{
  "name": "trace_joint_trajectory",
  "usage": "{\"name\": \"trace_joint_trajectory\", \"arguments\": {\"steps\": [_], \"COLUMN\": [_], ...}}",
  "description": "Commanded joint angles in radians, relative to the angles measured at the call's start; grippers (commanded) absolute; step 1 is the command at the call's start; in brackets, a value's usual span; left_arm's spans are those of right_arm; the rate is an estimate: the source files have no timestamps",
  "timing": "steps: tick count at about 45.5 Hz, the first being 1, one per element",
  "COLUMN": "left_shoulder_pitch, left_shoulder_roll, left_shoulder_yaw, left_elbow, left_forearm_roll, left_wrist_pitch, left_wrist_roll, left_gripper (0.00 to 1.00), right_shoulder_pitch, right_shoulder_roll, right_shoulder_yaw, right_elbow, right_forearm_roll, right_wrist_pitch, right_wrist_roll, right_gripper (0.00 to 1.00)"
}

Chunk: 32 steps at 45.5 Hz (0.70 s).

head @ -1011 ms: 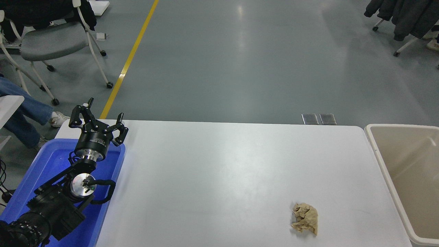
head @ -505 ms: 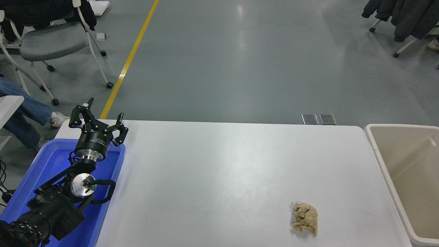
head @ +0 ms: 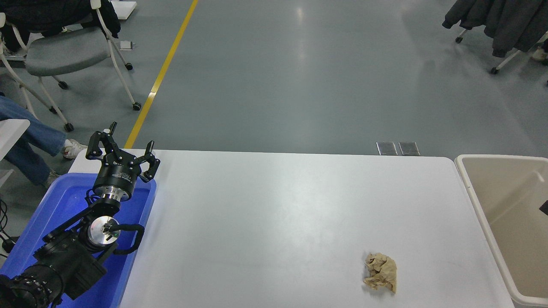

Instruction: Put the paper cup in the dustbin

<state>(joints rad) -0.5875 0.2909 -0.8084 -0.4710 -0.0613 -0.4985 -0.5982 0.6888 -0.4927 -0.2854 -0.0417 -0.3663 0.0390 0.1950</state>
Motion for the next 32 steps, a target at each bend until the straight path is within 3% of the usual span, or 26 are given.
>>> {"name": "trace_joint_trajectory", "arguments": {"steps": [1, 10, 20, 32], "left_shoulder_pitch": [0.0, 0.0, 0.0, 0.0], "left_shoulder_roll": [-0.001, 0.001, 0.001, 0.001], "left_shoulder_yaw": [0.0, 0.0, 0.0, 0.0], "left_elbow": [0.0, 0.0, 0.0, 0.0], "left_forearm_roll": [0.0, 0.0, 0.0, 0.0], "left_wrist_pitch": [0.0, 0.0, 0.0, 0.0], "left_wrist_roll": [0.0, 0.0, 0.0, 0.0], "left_gripper": [1.0, 1.0, 1.0, 1.0], "right_shoulder_pitch": [0.047, 0.081, 0.092, 0.002], "right_shoulder_roll": [-0.017, -0.072, -0.357, -0.25], "right_shoulder_yaw": [0.202, 0.391, 0.597, 0.911], "right_elbow": [0.002, 0.113, 0.744, 0.836], "right_forearm_roll": [0.191, 0.216, 0.196, 0.115], "right_wrist_pitch": [0.012, 0.015, -0.013, -0.087], "right_wrist_roll": [0.0, 0.026, 0.037, 0.076], "right_gripper": [0.99, 0.99, 0.99, 0.99]}}
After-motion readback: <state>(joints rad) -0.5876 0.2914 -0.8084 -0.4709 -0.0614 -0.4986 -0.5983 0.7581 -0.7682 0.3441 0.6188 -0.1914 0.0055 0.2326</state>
